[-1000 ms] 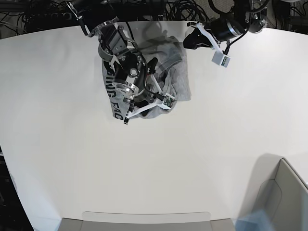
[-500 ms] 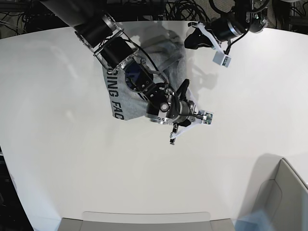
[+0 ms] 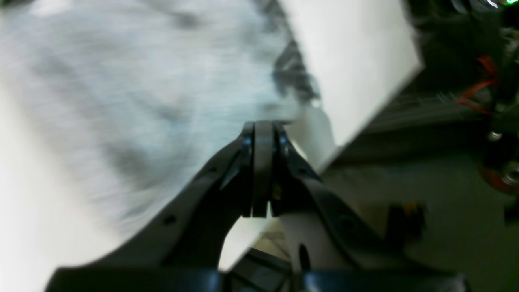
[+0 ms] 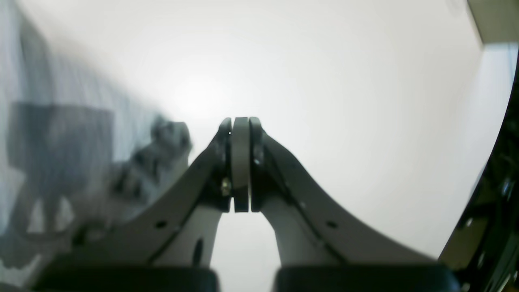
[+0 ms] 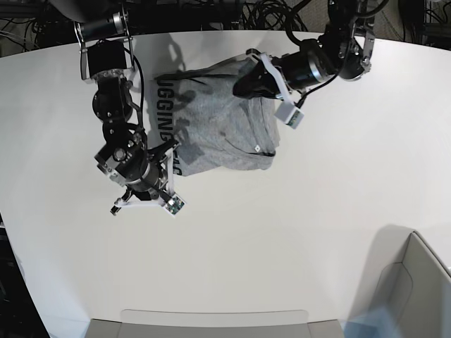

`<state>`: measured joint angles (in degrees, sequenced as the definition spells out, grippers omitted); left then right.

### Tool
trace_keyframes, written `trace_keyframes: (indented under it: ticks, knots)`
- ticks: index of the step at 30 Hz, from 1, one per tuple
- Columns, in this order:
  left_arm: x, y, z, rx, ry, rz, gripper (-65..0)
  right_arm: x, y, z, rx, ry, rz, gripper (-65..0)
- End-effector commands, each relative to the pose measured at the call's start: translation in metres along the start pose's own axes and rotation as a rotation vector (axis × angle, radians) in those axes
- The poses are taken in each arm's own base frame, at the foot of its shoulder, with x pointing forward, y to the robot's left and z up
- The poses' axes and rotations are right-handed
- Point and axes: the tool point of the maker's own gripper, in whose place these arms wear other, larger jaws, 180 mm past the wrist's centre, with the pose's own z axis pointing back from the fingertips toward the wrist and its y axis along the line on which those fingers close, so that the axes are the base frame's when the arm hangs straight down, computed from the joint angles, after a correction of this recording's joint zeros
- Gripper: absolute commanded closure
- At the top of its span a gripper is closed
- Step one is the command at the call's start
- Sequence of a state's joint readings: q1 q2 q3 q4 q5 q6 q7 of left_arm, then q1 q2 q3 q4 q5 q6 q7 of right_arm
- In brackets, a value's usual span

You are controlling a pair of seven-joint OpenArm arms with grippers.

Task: Fold the T-shirt properly
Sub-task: 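Grasp the folded shirt's edge with both grippers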

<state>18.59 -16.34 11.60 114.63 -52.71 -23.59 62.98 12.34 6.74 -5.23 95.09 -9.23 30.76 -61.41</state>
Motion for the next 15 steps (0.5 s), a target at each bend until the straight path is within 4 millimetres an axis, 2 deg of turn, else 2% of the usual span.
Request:
trace_keyframes:
  ticks: [1,4,6,9,13,15]
  knots:
    - [0.004,-0.011,-0.003,-0.034,-0.007,-0.029,0.0,0.006,-0.013,0.009,-0.035,-0.041,0.000,0.0]
    - [-0.013,-0.020,-0.019,-0.018,0.077,-0.120,0.0,-0.035,-0.003,0.013,-0.026,0.031,0.017,0.0]
    - [-0.031,-0.012,-0.031,0.037,0.162,-0.196,0.0,-0.059,0.012,0.014,0.001,0.076,0.029,0.0]
    - [-0.051,0.011,-0.039,0.115,0.252,-0.235,0.0,-0.084,0.039,0.013,0.069,0.125,0.057,0.0]
    - [-0.076,0.043,-0.042,0.168,0.316,-0.164,0.0,-0.097,0.073,0.015,0.186,0.142,0.156,0.0]
    - [-0.065,0.071,-0.036,0.234,0.279,-0.122,0.0,-0.089,0.094,0.014,0.227,0.122,0.169,0.0]
